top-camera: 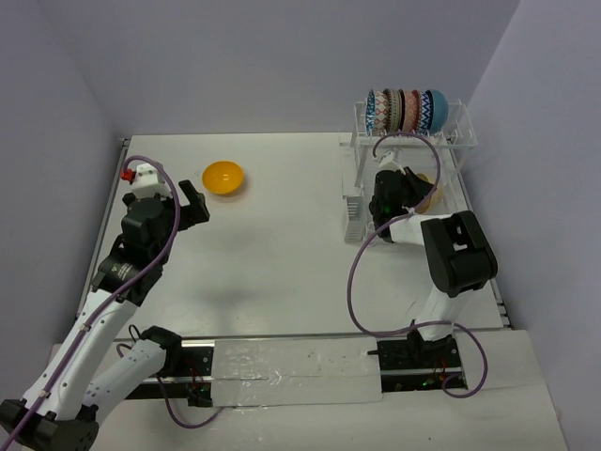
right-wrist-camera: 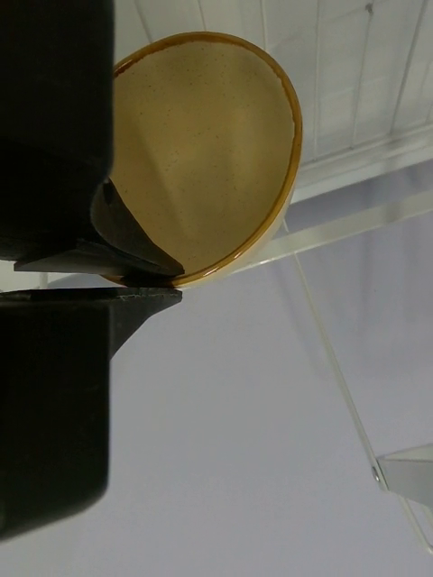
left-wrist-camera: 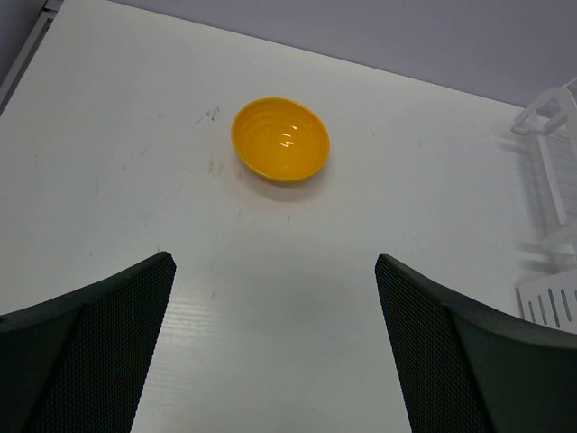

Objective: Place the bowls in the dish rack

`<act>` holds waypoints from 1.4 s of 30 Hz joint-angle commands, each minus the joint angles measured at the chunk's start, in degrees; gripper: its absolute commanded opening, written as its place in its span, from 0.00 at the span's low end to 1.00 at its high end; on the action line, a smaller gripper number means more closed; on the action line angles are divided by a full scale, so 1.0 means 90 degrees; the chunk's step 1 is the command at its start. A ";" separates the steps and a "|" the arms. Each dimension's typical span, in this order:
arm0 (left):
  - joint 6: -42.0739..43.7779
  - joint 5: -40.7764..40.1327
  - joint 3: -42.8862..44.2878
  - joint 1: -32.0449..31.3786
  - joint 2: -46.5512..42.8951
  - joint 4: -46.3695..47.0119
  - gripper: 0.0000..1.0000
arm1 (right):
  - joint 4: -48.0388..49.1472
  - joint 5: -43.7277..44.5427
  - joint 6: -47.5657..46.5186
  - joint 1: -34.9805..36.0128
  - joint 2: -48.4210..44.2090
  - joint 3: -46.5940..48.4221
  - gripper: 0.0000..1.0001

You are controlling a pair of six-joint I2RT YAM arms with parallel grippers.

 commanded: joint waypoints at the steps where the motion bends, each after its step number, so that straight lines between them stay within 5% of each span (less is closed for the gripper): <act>1: 0.0071 -0.0022 -0.0018 -0.0002 0.0013 0.0211 0.99 | 0.1288 0.0471 -0.0774 -0.0001 0.0293 0.0011 0.00; 13: 0.0071 0.0017 -0.0009 -0.0012 0.0033 0.0221 0.99 | 0.3732 0.0638 -0.2487 0.0165 0.0772 0.0186 0.00; 22: 0.0081 -0.0002 -0.0028 -0.0002 0.0042 0.0211 0.99 | 0.2708 0.0374 -0.2068 0.0351 0.1134 0.0284 0.00; 32: 0.0081 0.0008 -0.0018 -0.0002 0.0023 0.0211 0.99 | -0.0650 -0.0358 0.0002 0.0419 0.0568 0.0372 0.05; 42: 0.0071 0.0008 -0.0028 -0.0002 -0.0026 0.0211 0.99 | -0.1318 -0.0359 0.0346 0.0566 0.0597 0.0480 0.11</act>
